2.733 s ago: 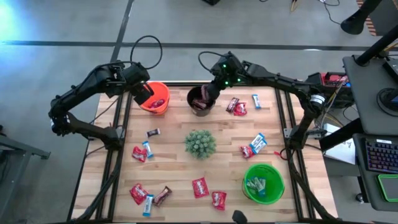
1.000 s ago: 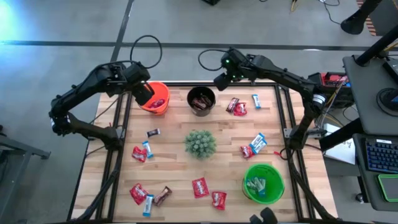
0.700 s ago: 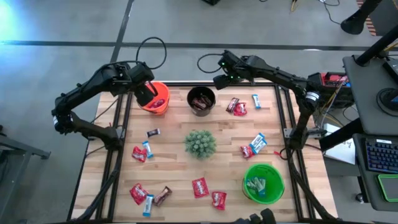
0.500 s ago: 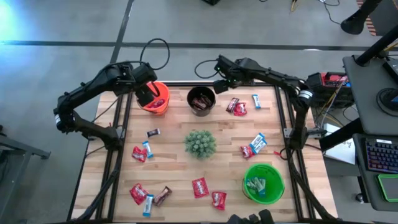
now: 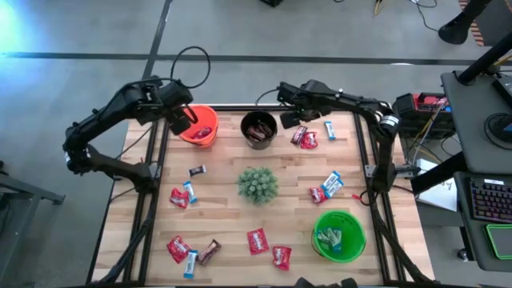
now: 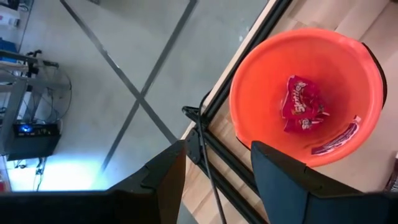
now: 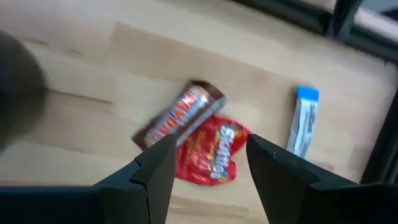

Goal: Sort candy
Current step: Put the brown chocolate into the black bucket

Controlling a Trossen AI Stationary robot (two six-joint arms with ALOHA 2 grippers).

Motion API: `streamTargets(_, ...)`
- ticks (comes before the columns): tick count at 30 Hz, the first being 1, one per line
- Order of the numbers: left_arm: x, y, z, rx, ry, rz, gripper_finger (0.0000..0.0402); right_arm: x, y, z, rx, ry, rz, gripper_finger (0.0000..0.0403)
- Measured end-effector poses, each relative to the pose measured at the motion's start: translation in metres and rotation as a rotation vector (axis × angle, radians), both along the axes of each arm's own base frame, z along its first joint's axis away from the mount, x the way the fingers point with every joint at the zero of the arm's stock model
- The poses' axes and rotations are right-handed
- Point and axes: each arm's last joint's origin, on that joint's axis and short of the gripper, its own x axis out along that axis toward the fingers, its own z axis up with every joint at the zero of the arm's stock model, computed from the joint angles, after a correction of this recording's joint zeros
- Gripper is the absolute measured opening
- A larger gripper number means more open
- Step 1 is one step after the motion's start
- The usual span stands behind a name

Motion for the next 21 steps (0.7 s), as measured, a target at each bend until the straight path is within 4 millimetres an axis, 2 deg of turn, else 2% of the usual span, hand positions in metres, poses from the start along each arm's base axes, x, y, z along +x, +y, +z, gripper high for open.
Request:
streamTargets(5,-0.007,-0.004,0.004,0.011,-0.025,0.000,0.0164,-0.013,0.009,-0.017,0.026,0.034,-0.066,0.0187)
streamTargets(14,-0.012,-0.006,0.007,0.016,-0.041,0.000,0.0164,-0.023,0.016,-0.036,-0.027,-0.101,-0.265,0.0187)
streamTargets(21,-0.010,-0.005,0.006,0.014,-0.040,-0.001,0.0164,-0.019,0.014,-0.048,-0.043,-0.221,-0.382,0.0187)
